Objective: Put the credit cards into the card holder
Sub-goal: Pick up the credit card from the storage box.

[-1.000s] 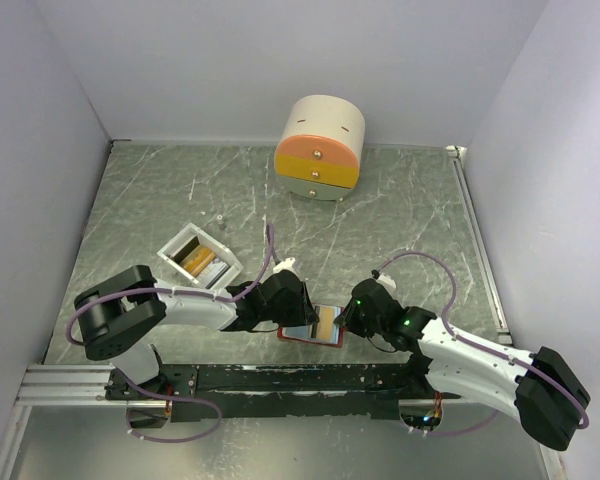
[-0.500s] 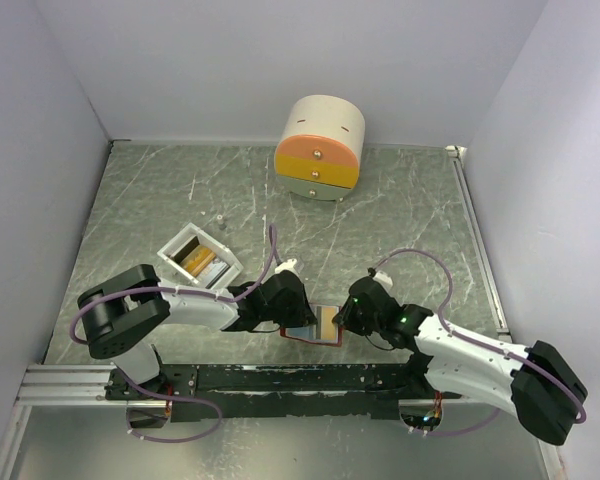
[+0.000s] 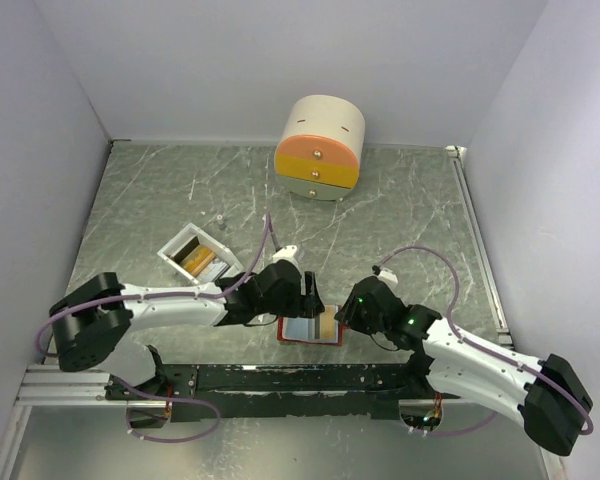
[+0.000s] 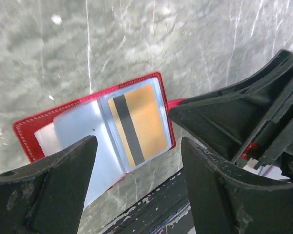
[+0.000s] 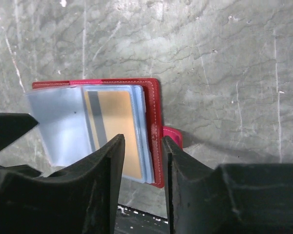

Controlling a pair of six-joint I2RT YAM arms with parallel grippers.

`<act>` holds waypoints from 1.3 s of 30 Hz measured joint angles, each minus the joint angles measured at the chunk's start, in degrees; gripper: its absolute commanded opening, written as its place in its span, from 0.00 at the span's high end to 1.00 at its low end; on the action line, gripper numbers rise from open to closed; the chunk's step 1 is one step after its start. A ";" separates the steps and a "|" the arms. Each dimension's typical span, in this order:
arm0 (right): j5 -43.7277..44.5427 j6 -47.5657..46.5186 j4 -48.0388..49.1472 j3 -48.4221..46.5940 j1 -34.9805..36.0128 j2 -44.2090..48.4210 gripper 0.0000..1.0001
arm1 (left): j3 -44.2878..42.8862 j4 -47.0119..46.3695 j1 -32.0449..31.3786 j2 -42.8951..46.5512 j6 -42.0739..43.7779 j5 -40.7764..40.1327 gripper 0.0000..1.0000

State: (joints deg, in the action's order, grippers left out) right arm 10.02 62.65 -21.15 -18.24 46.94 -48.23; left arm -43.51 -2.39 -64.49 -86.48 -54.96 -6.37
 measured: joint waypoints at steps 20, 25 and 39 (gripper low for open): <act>4.15 -5.29 -6.71 -7.30 0.00 4.20 0.48 | -17.57 37.16 8.85 12.09 33.75 -21.70 0.27; 4.42 -6.08 -7.21 -7.32 0.00 4.46 0.48 | -14.29 37.13 18.23 18.32 43.15 -22.71 0.28; 5.49 -7.65 -9.16 -8.26 0.00 4.68 0.47 | -4.42 25.29 34.97 12.39 68.76 -24.85 0.34</act>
State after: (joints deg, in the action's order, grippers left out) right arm 15.51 55.00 -30.30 -26.50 46.94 -43.55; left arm -47.92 22.90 -29.52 -74.08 13.80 -31.22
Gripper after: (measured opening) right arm 0.527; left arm 0.685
